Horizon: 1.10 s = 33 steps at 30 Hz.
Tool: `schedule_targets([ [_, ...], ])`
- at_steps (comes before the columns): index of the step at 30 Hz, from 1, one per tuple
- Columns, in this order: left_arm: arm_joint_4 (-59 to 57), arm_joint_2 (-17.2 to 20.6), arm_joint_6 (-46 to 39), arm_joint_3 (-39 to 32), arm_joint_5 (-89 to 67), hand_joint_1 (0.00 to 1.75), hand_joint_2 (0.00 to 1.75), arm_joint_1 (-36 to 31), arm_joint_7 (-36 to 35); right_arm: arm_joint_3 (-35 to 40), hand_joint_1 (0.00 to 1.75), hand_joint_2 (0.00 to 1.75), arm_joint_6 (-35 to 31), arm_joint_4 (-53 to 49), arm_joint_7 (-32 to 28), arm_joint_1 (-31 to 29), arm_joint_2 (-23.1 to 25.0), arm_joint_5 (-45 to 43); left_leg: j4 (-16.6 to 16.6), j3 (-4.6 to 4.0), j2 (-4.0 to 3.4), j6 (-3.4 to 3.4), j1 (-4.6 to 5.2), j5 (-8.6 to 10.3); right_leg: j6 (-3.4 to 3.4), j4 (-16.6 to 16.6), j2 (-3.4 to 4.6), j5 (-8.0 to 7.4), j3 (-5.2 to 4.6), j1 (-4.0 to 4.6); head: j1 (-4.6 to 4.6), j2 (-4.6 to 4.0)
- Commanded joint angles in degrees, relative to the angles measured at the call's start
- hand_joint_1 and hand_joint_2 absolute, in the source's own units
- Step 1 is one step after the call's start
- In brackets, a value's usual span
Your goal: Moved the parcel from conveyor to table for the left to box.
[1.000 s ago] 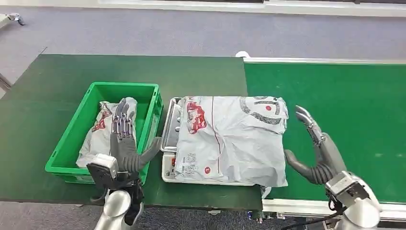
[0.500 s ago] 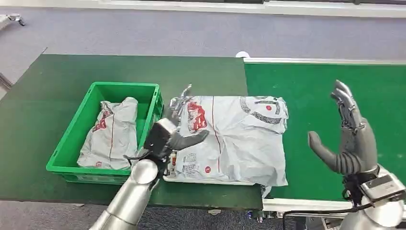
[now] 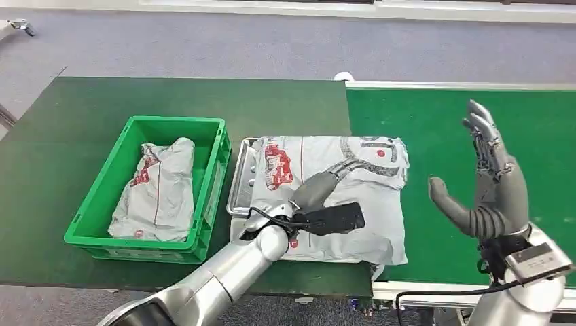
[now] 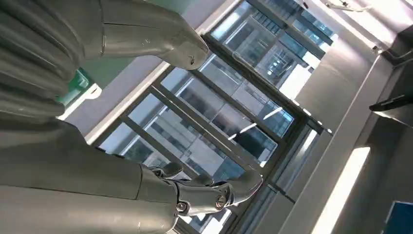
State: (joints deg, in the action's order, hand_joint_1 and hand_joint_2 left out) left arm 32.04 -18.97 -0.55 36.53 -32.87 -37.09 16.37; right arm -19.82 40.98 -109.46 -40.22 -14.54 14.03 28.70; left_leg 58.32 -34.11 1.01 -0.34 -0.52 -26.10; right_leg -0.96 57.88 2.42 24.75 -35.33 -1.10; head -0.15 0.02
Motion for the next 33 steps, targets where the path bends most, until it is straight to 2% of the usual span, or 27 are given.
schedule_targets([
  [1, -10.53, -0.91, -1.20, 10.17, -0.68, 0.00, 1.75, -4.12, -0.51, 7.19, 0.00, 1.75, -80.98, 4.44, 0.22, 0.55, 1.88, 1.89, -0.13, 0.13, -0.19, 0.00, 0.01, 0.01, 0.10, -0.10, -0.12, -0.03, 0.10, 0.04, 0.02, 0.00],
  [9, -12.12, -0.98, -3.90, 9.72, -3.47, 0.00, 1.75, -4.59, -6.34, 6.92, 0.00, 1.75, -80.98, 4.57, 0.22, 0.55, 1.48, 2.50, -0.09, 0.11, -0.23, 0.00, -0.02, -0.02, 0.09, -0.09, -0.08, -0.02, 0.09, 0.06, 0.02, 0.00],
  [10, -12.23, -0.66, -5.33, 10.02, -4.47, 1.62, 1.75, -4.51, -7.29, 7.09, 0.00, 1.75, -80.98, 4.95, 0.22, 0.47, 1.38, 2.39, -0.06, 0.08, -0.20, 0.00, -0.03, -0.02, 0.08, -0.07, -0.06, -0.01, 0.08, 0.06, 0.02, 0.00],
  [11, -12.22, -0.51, -5.70, 9.75, -4.64, 1.62, 1.75, -4.39, -7.72, 7.19, 0.00, 1.75, -80.98, 5.02, 0.22, 0.49, 1.28, 2.39, -0.02, 0.06, -0.17, -0.01, -0.02, -0.03, 0.05, -0.03, 0.00, -0.01, 0.04, 0.04, 0.02, 0.00],
  [12, -12.22, -0.51, -5.70, 9.75, -4.64, 1.75, 1.75, -4.39, -7.72, 7.19, 0.00, 1.75, -80.98, 5.02, 0.22, 0.49, 1.28, 2.39, -0.09, 0.13, -0.23, -0.01, -0.03, -0.02, 0.09, -0.10, -0.05, -0.02, 0.12, 0.06, 0.02, 0.00],
  [17, -12.23, 0.64, -9.44, 10.43, -8.54, 1.75, 1.75, -4.05, -11.77, 7.63, 0.00, 1.75, -80.98, 5.18, 0.22, 0.83, 0.97, 2.79, -0.17, 0.17, -0.24, -0.01, -0.03, 0.01, 0.13, -0.15, -0.10, -0.03, 0.16, 0.08, 0.02, 0.00],
  [24, -12.22, 1.28, -9.53, 9.92, -9.84, 1.75, 1.75, -3.42, -13.24, 7.64, 0.00, 1.75, -80.98, 5.96, 0.22, 0.30, 0.62, 3.06, -0.05, 0.08, -0.23, 0.00, -0.03, -0.03, 0.05, -0.06, 0.05, -0.02, 0.08, 0.05, 0.02, 0.00],
  [27, -11.46, 1.54, -10.96, 8.44, -9.71, 1.75, 1.75, -2.73, -12.08, 7.46, 0.00, 1.75, -80.98, 5.45, 0.22, 0.82, 0.57, 3.11, -0.16, 0.17, -0.30, 0.00, -0.01, -0.01, 0.08, -0.13, 0.02, -0.05, 0.14, 0.04, 0.02, 0.00],
  [29, -9.69, 1.96, -16.96, 7.22, -10.19, 1.75, 1.75, -1.81, -9.65, 7.33, 0.00, 1.75, -80.98, 4.13, 0.22, 1.95, 0.63, 2.90, -0.13, 0.14, -0.28, -0.01, -0.01, -0.01, 0.08, -0.11, 0.03, -0.04, 0.12, 0.04, 0.02, 0.00],
  [33, -7.17, 2.27, -23.61, 4.29, -9.22, 1.75, 1.75, -0.98, -5.24, 7.14, 0.00, 1.75, -80.98, 2.59, 0.22, 2.89, 0.85, 2.93, -0.16, 0.16, -0.24, -0.01, -0.01, -0.01, 0.09, -0.13, -0.03, -0.02, 0.14, 0.05, 0.02, 0.00],
])
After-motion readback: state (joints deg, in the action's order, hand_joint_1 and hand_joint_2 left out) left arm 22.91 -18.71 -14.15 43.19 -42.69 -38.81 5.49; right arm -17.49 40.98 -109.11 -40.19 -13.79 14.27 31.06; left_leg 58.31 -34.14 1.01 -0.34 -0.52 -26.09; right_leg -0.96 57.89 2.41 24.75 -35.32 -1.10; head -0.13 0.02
